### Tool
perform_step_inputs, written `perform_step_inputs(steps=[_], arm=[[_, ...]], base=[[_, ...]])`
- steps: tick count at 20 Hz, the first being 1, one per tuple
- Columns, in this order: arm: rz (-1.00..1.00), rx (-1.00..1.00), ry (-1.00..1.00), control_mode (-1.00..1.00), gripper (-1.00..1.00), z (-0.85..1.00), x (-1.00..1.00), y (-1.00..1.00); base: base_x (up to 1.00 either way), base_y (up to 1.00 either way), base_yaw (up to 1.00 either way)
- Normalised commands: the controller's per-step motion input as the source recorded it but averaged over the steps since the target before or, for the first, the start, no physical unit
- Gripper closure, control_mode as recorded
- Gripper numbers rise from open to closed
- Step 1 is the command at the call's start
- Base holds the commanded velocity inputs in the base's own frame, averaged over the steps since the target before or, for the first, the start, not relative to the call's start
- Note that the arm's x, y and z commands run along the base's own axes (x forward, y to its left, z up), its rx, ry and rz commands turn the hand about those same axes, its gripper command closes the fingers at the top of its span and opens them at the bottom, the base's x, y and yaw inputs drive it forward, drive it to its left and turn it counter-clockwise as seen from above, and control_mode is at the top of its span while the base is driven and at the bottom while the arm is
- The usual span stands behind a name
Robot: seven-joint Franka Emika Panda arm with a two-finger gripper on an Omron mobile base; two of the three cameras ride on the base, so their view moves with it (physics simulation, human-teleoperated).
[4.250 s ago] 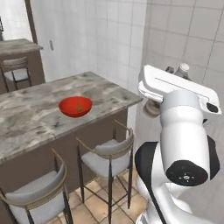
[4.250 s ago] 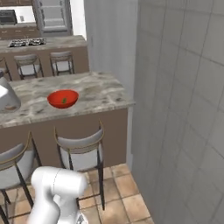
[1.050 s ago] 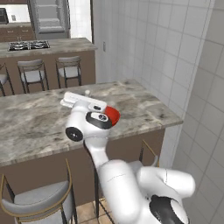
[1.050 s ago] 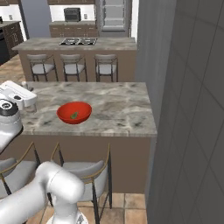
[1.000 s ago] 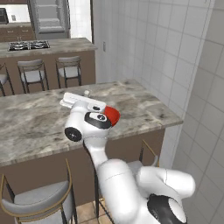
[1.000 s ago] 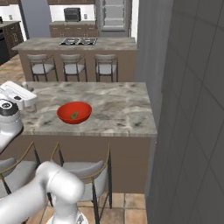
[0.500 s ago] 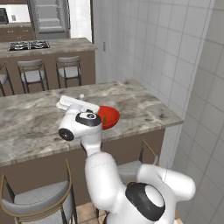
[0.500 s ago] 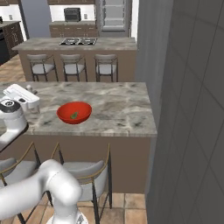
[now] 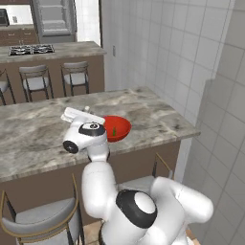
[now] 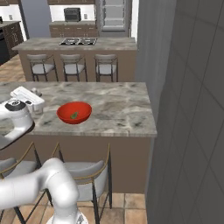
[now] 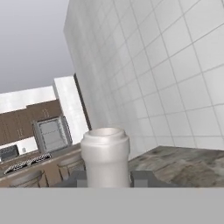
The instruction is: There is a bowl on the dining counter. Grab a lemon wedge from the fridge and place it in the bowl. Then get the liquor bottle and glass cup from the cabinet and place them next to the bowl.
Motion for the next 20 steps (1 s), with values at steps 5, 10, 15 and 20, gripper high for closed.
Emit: perform_step_inputs(steps=[5, 10, 15, 20], arm=[[0.0, 0.0, 0.01, -1.0, 1.0, -0.37, 0.27, 0.18], [0.0, -0.04, 0.07, -1.0, 1.0, -0.24, 0.19, 0.14], [0.0, -0.05, 0.04, -1.0, 1.0, -0.22, 0.25, 0.05], [0.0, -0.04, 0.0, -1.0, 1.0, -0.24, 0.35, 0.0]], base=[[0.0, 0.0, 0.0], [0.0, 0.0, 0.0], [0.0, 0.0, 0.0], [0.0, 0.0, 0.0]])
